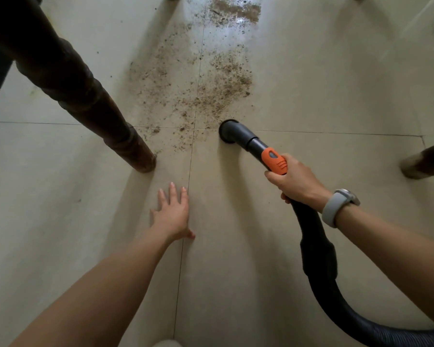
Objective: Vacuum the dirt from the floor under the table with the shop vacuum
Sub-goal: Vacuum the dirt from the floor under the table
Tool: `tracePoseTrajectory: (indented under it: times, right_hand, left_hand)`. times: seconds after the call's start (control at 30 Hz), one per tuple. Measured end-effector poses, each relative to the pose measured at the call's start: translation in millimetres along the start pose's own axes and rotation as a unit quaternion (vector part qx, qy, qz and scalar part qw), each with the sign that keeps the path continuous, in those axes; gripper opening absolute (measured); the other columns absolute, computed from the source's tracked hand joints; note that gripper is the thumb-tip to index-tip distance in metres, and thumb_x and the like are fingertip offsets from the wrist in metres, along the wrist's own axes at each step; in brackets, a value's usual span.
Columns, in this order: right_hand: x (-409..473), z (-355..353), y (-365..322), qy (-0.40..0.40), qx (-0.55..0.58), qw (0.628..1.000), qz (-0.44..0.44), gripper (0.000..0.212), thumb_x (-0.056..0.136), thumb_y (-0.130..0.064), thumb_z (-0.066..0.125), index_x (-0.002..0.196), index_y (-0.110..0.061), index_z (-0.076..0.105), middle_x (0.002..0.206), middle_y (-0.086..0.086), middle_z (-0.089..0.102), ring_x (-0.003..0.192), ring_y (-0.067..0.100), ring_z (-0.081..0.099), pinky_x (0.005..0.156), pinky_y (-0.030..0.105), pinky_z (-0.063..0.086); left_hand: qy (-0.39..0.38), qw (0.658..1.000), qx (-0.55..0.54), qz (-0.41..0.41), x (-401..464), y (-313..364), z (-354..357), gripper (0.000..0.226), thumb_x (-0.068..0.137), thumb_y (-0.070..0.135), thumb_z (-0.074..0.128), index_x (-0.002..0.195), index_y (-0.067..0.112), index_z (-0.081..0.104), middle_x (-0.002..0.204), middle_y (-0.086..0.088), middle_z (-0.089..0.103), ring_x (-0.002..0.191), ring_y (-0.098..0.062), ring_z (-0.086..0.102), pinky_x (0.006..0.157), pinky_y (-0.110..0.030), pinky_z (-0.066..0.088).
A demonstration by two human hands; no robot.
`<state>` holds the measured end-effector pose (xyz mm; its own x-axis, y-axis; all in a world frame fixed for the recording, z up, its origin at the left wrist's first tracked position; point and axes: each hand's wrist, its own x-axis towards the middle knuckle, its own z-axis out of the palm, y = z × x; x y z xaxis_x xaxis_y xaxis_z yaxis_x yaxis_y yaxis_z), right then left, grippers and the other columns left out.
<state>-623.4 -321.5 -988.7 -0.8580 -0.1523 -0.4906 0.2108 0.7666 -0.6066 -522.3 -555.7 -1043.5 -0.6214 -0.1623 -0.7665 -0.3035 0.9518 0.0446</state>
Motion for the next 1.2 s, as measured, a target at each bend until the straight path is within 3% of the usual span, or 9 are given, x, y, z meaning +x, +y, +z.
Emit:
tracePoseTrajectory:
  times: [0.23,0.37,0.53,0.67,0.8,0.97,1.2]
  right_hand:
    - [-5.1,2.0,9.2,0.036,0.04,0.999,0.004,0.042,0.087,-0.028,0.064,0.121,-0.017,0.041,0.086,0.007,0.057,0.053,0.022,0.059,0.045,0.025,0.049]
    - [-28.0,11.1,31.2,0.063,0.003,0.998,0.014,0.041,0.086,-0.028,0.063,0.118,-0.018,0.04,0.087,0.009,0.061,0.065,0.031,0.063,0.064,0.043,0.056]
    - [-53.0,5.2,43.9,0.025,0.014,0.999,0.022,0.022,0.085,-0.016,0.058,0.101,-0.018,0.043,0.077,0.011,0.059,0.055,0.029,0.061,0.05,0.035,0.053]
    - [-80.6,7.0,49.2,-0.03,-0.075,0.997,-0.011,0.029,0.081,-0.019,0.058,0.107,-0.019,0.046,0.086,0.01,0.063,0.072,0.034,0.063,0.065,0.043,0.053]
    - [-93.6,5.2,53.8,-0.06,-0.131,0.989,-0.032,0.03,0.084,-0.022,0.057,0.112,-0.017,0.046,0.093,0.014,0.064,0.085,0.035,0.06,0.071,0.038,0.047]
    - [-83.3,-12.3,61.0,0.018,-0.145,0.989,0.009,0.033,0.086,-0.025,0.056,0.116,-0.015,0.047,0.102,0.016,0.064,0.093,0.037,0.06,0.072,0.036,0.045]
    - [-54.4,-39.4,56.9,0.1,-0.083,0.986,0.101,0.036,0.085,-0.025,0.054,0.117,-0.013,0.041,0.094,0.015,0.061,0.077,0.037,0.063,0.072,0.044,0.055]
  left_hand:
    - [0.001,1.0,0.002,0.003,1.6,-0.6,-0.3,0.121,0.075,0.037,0.076,0.148,0.013,-0.017,0.153,-0.015,-0.03,0.14,-0.042,-0.022,0.112,-0.061,0.013]
    - [0.006,1.0,0.008,0.0,4.0,0.6,1.6,0.122,0.074,0.038,0.076,0.148,0.012,-0.018,0.152,-0.015,-0.03,0.14,-0.043,-0.021,0.112,-0.062,0.014]
    - [0.01,1.0,0.007,-0.002,3.3,0.2,1.4,0.121,0.075,0.037,0.076,0.149,0.012,-0.017,0.153,-0.015,-0.029,0.14,-0.042,-0.02,0.112,-0.061,0.014]
    - [0.007,1.0,0.013,-0.012,1.5,1.8,0.7,0.124,0.074,0.039,0.077,0.148,0.013,-0.018,0.153,-0.014,-0.029,0.141,-0.041,-0.019,0.113,-0.06,0.017]
    - [-0.004,1.0,0.021,-0.015,2.9,0.4,-2.6,0.124,0.074,0.036,0.078,0.148,0.014,-0.019,0.153,-0.014,-0.029,0.141,-0.041,-0.02,0.115,-0.056,0.013]
    - [-0.027,1.0,0.01,-0.008,4.2,-2.7,-12.1,0.119,0.075,0.034,0.076,0.15,0.016,-0.015,0.155,-0.012,-0.025,0.142,-0.038,-0.019,0.116,-0.049,0.006]
    - [-0.017,0.999,0.029,-0.009,5.9,-1.9,-11.8,0.115,0.078,0.037,0.074,0.151,0.014,-0.012,0.156,-0.015,-0.022,0.143,-0.041,-0.011,0.116,-0.046,0.007]
